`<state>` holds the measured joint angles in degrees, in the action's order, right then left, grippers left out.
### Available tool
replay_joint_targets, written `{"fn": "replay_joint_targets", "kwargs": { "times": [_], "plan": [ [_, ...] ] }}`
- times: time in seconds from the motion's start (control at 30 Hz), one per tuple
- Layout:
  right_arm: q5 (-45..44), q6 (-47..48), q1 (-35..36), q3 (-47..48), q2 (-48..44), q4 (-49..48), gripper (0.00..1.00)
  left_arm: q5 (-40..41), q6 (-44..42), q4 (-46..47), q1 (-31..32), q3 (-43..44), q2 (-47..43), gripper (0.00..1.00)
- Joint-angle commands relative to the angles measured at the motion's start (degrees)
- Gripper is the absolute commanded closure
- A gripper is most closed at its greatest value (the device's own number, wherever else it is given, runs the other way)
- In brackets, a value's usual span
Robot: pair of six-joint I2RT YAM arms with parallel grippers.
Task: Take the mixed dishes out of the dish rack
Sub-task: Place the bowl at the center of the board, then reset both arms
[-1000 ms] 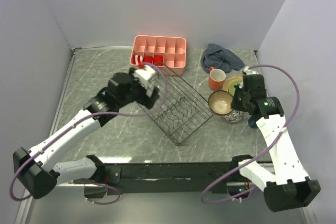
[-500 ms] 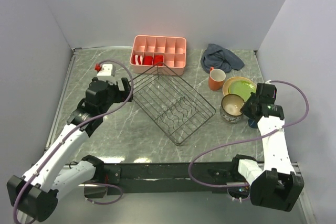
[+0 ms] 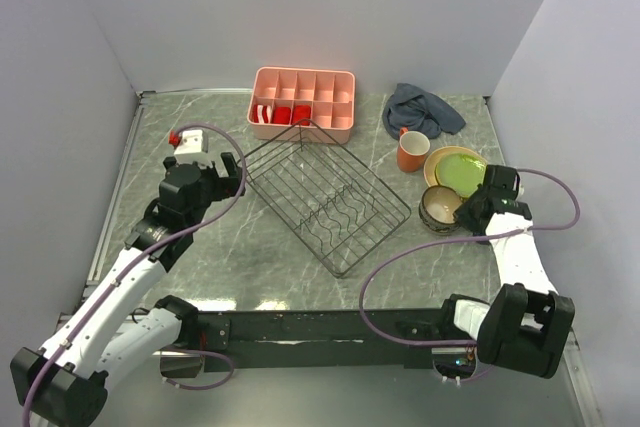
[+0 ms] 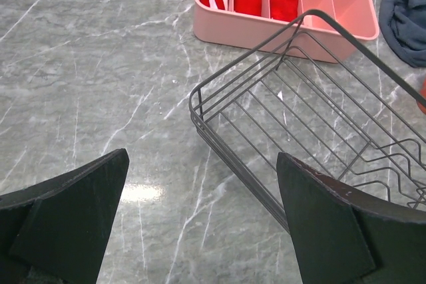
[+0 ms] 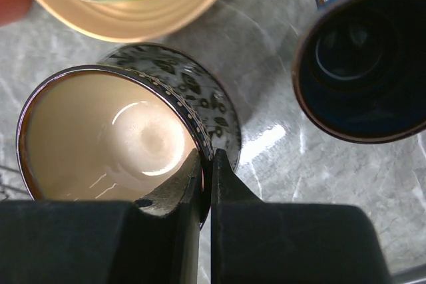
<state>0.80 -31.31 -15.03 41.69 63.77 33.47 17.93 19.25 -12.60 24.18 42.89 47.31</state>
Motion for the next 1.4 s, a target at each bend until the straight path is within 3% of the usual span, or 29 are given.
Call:
{"fn": "replay_joint_targets", "kwargs": {
  "times": [0.0, 0.33, 0.77, 0.87, 0.97, 1.13, 1.37],
  "plan": [
    [-0.71, -2.7, -0.7, -1.43, -1.27, -6.22, 0.89, 1.14, 0.88, 3.02, -0.19, -0.62, -1.34, 0.01],
    [-0.97, -2.97, -1.06, -3.2, -2.68, -8.51, 0.54, 1.05, 0.53, 2.93, -0.19, -0.18, -0.55, 0.01],
    [-0.97, -0.86, -0.88, 0.48, -16.65, -2.37, 0.44, 0.17, 2.46, 0.74, -0.19, 3.95, 1.12, 0.01],
    [0.43, 1.42, 0.7, 3.2, -18.5, -0.78, 0.38, 1.14, 2.9, -0.4, -0.19, 5.97, 1.47, 0.01],
    [-2.19, 3.79, 3.94, 7.07, -20.26, 0.97, 0.36, 1.75, 2.47, -2.25, -0.19, 8.25, 1.38, 0.01],
    [-12.74, 8.89, 12.2, 14.11, -23.85, 4.84, 0.15, 4.64, 3.69, -6.2, -0.19, 10.72, -1.25, 0.01],
    [-24.96, 13.64, 25.3, 20.27, -32.46, 5.73, 0.0, 10.36, 6.5, -12.53, -0.19, 10.89, -10.55, 0.0]
  ]
}}
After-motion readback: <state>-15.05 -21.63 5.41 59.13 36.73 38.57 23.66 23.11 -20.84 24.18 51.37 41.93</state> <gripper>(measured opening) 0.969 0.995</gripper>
